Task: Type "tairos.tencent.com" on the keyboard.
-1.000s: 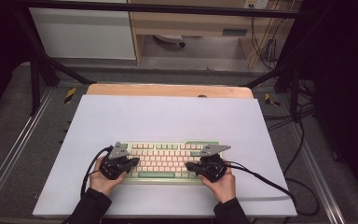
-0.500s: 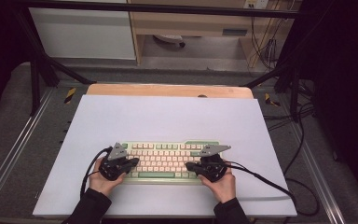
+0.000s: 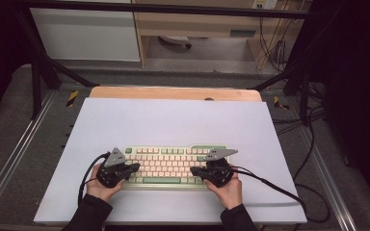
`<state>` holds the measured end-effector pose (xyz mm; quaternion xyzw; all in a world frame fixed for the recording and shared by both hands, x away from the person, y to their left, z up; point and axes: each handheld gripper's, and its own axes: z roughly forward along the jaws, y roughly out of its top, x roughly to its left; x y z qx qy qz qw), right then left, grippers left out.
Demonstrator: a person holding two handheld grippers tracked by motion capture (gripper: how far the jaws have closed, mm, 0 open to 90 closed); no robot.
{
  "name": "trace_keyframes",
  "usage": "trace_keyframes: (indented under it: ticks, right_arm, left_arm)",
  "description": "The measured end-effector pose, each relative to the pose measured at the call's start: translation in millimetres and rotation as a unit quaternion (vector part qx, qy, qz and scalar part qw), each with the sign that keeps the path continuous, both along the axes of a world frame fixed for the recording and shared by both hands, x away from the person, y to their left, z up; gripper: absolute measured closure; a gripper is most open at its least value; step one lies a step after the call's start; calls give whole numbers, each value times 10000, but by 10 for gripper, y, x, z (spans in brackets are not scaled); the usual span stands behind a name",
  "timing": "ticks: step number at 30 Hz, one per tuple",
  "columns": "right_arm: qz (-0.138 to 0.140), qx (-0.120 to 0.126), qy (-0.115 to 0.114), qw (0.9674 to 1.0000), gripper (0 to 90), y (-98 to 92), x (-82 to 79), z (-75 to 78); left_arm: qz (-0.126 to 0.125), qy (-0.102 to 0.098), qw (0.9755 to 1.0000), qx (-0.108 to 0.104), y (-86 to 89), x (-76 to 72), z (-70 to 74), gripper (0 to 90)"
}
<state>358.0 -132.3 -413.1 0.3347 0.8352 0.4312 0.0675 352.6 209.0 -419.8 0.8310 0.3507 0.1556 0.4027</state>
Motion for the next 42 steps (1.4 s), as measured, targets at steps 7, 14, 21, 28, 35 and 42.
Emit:
trace_keyframes:
  ticks: [7, 14, 21, 28, 35, 42]
  right_arm:
    - [48, 4, -1, 10000, 900, 62, 8, 5]
    - [78, -13, -13, 10000, 900, 171, 21, -8]
    - [99, -100, 37, 9999, 900, 242, 45, -80]
    - [87, -157, 84, 9998, 900, 263, 61, -130]
    - [93, -198, 82, 9997, 900, 273, 73, -165]
    - [94, -275, 105, 9995, 900, 281, 71, -186]
  left_arm:
    - [12, -8, 10000, -50, 46, -20, 15, 899]
    - [24, -31, 10000, -69, 75, -24, 34, 900]
    - [17, -23, 10000, -74, 79, -21, 36, 899]
    - [20, -12, 10000, -66, 79, -20, 31, 899]
    - [24, -15, 10000, -89, 88, -18, 35, 899]
    - [2, -1, 10000, -81, 73, -19, 29, 900]
